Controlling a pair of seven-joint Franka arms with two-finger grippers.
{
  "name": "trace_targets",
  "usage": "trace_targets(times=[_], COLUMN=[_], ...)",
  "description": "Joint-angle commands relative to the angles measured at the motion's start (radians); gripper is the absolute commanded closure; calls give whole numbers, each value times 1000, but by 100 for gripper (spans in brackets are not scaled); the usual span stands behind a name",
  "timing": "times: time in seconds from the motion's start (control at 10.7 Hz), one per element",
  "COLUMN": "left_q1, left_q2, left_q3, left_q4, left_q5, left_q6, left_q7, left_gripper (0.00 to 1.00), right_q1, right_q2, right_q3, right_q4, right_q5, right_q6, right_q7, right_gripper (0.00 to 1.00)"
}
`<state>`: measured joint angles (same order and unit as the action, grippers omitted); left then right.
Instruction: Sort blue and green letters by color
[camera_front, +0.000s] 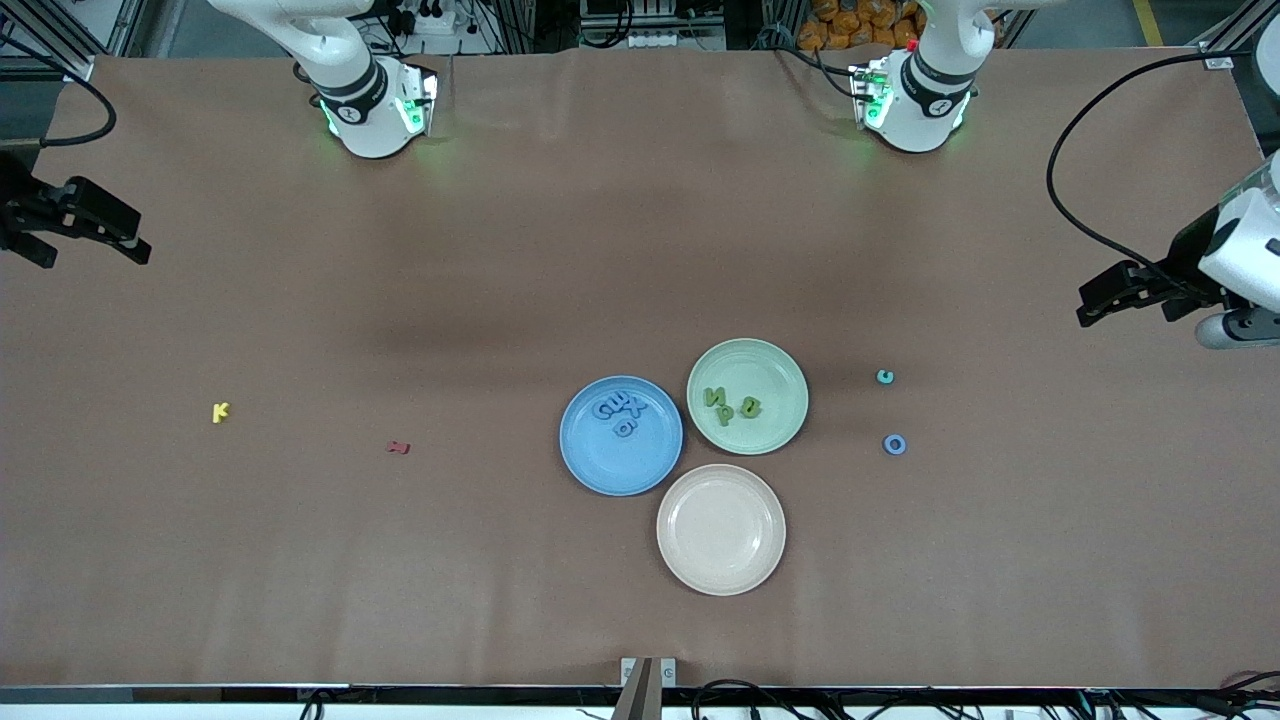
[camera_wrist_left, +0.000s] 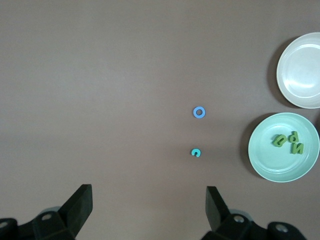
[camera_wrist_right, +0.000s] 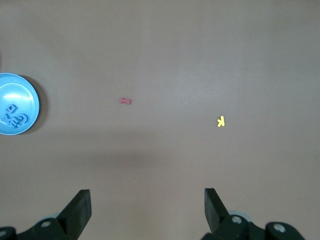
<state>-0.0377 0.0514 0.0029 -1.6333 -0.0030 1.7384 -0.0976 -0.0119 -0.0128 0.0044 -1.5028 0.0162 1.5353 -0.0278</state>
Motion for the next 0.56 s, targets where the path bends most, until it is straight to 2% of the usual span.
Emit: trace_targets(times=[0.0, 0.47], left_q1=[5, 7], left_q2=[10, 5], left_q3=[11, 11], left_q4=[41, 72], left_q5=[-11, -14], left_q6=[-3, -10], left_q7=[42, 52], left_gripper=[0, 0], right_q1=[6, 12], right_q2=[10, 11], right_q3=[-7, -1], right_q4=[26, 32], right_q5=[4, 8], right_q6=[-18, -15], right_q7=[8, 0], right_gripper=[0, 0])
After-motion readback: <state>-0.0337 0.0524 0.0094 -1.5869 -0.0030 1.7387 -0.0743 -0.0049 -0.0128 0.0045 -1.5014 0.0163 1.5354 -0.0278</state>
